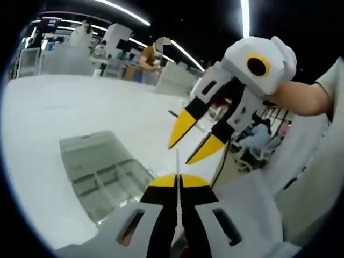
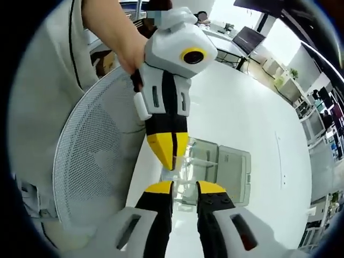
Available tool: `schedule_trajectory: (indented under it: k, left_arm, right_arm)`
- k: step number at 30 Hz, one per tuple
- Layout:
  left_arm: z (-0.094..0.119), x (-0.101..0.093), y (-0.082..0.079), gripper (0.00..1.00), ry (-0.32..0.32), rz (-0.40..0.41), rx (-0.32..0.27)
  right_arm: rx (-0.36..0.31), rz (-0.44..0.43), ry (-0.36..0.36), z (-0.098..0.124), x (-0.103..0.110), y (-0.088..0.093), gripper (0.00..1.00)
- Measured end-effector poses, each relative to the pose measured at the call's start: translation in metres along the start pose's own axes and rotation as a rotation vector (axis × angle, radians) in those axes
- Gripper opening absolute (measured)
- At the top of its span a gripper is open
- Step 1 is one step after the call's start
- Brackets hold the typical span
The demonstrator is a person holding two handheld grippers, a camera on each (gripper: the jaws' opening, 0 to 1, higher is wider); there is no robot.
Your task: Insert the divider into the dual guide fixture by aligning both edges with the guide slots and pushing it downward to the bottom, including one-sided entry, uneven engagement, binding, and posture correction.
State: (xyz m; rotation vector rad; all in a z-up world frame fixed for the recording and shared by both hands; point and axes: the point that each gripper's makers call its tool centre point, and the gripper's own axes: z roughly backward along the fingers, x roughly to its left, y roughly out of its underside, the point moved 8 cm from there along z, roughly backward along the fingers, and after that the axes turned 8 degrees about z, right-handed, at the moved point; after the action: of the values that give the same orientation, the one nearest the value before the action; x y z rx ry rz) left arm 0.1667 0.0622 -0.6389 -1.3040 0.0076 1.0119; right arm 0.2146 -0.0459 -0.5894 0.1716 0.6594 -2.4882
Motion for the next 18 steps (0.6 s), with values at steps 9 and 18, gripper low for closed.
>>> schedule_trajectory:
  k: [9, 18]
  left_arm:
    - [-0.0028, -0.0043, -0.0009, 0.00, 0.015, -0.118, 0.021]
    - [-0.0037, -0.0080, -0.0007, 0.00, 0.028, -0.195, 0.023]
  right_arm:
    - [-0.002, 0.005, -0.070, -0.0037, 0.0003, -0.0005, 0.06]
    - [0.002, -0.021, -0.149, -0.0071, 0.0037, 0.0018, 0.03]
